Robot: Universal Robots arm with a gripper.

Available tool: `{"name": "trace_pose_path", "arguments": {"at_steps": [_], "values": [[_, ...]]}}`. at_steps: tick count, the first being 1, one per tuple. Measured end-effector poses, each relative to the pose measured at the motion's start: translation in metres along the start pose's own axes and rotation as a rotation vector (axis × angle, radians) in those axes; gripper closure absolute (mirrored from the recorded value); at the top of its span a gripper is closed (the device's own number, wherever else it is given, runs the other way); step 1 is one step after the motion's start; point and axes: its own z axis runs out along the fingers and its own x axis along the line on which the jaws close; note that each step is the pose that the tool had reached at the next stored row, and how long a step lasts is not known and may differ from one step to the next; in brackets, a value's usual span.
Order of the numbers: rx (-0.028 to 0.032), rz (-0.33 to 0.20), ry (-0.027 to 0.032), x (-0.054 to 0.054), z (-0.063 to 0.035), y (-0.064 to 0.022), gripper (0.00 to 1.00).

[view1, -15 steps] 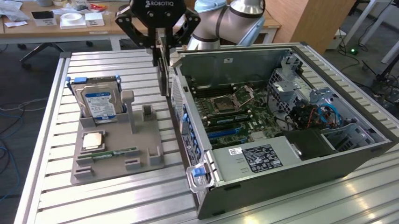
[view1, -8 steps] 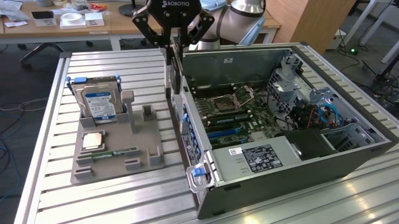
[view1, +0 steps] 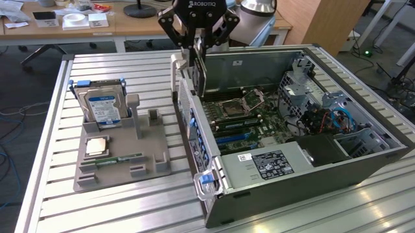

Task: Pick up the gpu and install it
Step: 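Pick up the gpu and move the gpu toward the slot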

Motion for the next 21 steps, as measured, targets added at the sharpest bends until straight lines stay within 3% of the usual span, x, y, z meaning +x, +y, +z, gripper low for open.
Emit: {"name": "trace_pose_path", "arguments": {"at_steps": [21], "values": [[-0.0021,0.000,0.0001,-0.077,0.0014,0.0071,0.73]]}}
